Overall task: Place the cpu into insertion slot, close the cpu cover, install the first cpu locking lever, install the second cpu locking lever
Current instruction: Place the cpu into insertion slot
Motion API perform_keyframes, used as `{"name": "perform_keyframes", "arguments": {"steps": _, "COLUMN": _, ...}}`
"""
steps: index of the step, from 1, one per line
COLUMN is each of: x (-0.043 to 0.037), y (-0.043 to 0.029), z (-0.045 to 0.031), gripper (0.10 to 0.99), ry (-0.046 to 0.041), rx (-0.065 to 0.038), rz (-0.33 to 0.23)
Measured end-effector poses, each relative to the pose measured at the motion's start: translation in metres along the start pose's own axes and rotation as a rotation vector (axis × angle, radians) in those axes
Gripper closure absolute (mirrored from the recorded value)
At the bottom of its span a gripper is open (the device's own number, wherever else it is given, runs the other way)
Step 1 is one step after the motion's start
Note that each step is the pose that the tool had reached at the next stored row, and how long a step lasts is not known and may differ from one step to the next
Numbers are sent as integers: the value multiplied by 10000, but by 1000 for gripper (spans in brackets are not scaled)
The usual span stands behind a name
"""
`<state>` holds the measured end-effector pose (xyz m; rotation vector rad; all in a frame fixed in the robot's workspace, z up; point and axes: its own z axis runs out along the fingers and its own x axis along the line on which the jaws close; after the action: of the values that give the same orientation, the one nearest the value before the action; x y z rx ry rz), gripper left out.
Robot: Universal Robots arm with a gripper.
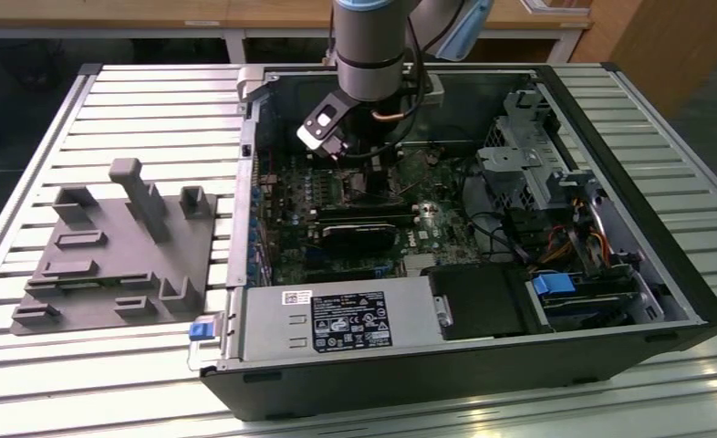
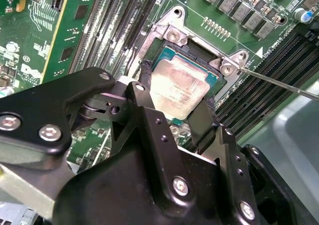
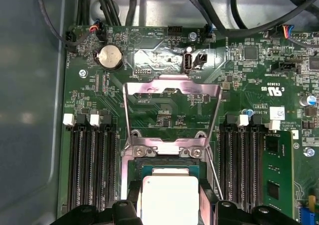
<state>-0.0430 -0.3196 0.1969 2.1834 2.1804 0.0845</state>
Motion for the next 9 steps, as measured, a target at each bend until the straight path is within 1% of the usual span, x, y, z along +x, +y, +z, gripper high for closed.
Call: {"name": "perform_keyframes", "arguments": {"steps": 9, "x": 9, "y": 19, "z": 28, "gripper": 545, "ry": 1, "rx": 31, "rz": 1}}
